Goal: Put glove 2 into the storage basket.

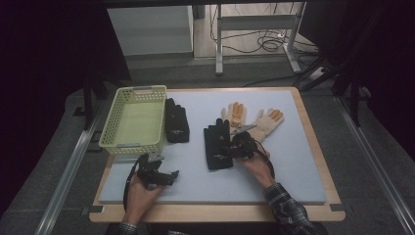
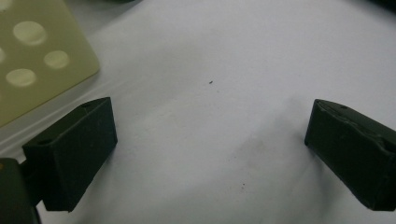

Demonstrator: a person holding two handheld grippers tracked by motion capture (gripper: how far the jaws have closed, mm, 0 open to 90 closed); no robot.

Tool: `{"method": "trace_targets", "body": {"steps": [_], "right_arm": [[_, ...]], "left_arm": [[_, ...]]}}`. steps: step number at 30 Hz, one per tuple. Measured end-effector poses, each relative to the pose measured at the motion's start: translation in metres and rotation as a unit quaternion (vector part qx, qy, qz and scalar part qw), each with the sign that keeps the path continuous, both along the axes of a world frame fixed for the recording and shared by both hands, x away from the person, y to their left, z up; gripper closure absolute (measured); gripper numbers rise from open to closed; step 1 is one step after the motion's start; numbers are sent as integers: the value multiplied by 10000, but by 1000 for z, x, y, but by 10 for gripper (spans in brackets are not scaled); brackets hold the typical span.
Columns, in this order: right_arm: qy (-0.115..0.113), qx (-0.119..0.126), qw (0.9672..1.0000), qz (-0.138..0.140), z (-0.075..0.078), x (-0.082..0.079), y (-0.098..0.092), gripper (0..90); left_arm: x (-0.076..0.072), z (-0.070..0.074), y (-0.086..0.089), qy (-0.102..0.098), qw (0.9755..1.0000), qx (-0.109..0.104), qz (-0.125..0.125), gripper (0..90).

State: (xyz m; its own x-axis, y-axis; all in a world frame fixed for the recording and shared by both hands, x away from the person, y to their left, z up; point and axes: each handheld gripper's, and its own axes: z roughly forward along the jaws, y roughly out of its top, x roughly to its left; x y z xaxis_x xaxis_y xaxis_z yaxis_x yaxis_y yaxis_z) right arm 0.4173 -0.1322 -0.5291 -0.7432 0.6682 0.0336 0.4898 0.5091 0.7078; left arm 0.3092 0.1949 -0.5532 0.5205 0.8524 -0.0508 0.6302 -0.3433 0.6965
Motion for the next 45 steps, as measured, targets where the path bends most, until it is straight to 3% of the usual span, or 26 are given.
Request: {"method": "trace_targets", "body": {"steps": [2, 3, 4, 9, 13, 16, 17, 19, 21, 25, 30, 31, 32, 34, 37, 42, 45], "right_arm": [[26, 126, 9999, -99, -1, -1, -3, 687], [-34, 151, 9998, -125, -1, -1, -6, 830], [-75, 128, 9998, -125, -1, -2, -7, 850], [-187, 17, 9998, -47, 2, -4, -5, 870], [-241, 100, 9996, 72, 19, -11, -9, 871], [-376, 1, 9992, 127, 38, -19, -12, 871], [-376, 1, 9992, 127, 38, -19, -12, 871], [-545, -122, 9983, 136, 58, -26, -18, 871], [-527, -176, 9984, 137, 70, -29, -22, 871], [-488, -196, 9983, 248, 77, -36, -17, 870], [-320, -110, 9964, 774, 67, -47, 20, 863], [-320, -110, 9964, 774, 67, -47, 20, 863], [-218, -67, 9952, 953, 61, -48, 34, 853], [-160, -24, 9946, 1024, 58, -49, 41, 848], [-104, 163, 9915, 1285, 53, -52, 62, 751], [-241, 181, 9919, 1232, 57, -50, 59, 704], [-172, 89, 9951, 971, 49, -42, 36, 717]], "left_arm": [[0, 0, 0, 0, 10000, 1, 1, 24], [0, 0, 0, 1, 10000, 2, 1, 24], [0, 0, 0, 0, 10000, 3, 1, 24], [0, 0, 0, 3, 10000, 4, 0, 24], [0, 0, 0, 4, 10000, 3, 0, 24], [0, 0, 0, 4, 10000, 4, -1, 24], [0, 0, 0, 4, 10000, 4, -1, 24], [0, 0, 0, 4, 10000, 4, -5, 24], [0, 0, 0, -3, 10000, -16, 10, 24], [0, 0, 0, -6, 10000, -4, 1, 24], [0, 0, 0, -9, 10000, -6, 3, 24], [0, 0, 0, -9, 10000, -6, 3, 24], [0, 0, 0, -6, 10000, 3, -2, 24], [0, 0, 0, -2, 10000, 8, -7, 24], [0, 0, 0, -7, 10000, -6, 4, 24], [0, 0, 0, -7, 10000, -10, 5, 24], [0, 0, 0, -4, 10000, 1, -5, 24]]}}
